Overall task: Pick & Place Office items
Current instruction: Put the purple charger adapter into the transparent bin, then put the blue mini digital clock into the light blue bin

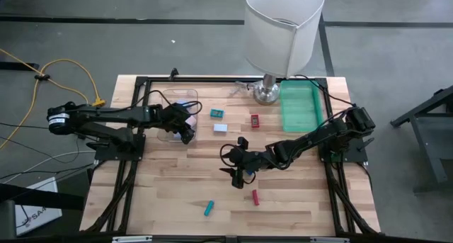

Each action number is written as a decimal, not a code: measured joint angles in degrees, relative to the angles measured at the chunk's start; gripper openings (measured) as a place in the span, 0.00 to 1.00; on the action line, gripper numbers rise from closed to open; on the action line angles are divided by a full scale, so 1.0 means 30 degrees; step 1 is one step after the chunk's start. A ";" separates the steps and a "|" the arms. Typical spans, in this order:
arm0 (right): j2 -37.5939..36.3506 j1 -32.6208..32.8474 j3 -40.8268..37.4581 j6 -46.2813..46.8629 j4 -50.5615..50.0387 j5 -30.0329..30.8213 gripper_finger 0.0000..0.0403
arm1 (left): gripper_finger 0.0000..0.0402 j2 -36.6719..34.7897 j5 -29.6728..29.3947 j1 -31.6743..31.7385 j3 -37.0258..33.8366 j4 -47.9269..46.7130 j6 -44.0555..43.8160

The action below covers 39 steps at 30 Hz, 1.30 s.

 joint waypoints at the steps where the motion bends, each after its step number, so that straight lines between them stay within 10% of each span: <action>1: 0.0000 0.0000 0.0000 0.0004 0.0000 0.0000 0.55 | 0.43 0.0000 -0.0004 0.0000 0.0000 -0.0001 0.0003; 39: 0.0000 0.0015 0.0000 0.0007 -0.0058 -0.0080 0.55 | 0.43 -0.7082 -0.0019 -0.3965 0.2856 0.0331 0.3805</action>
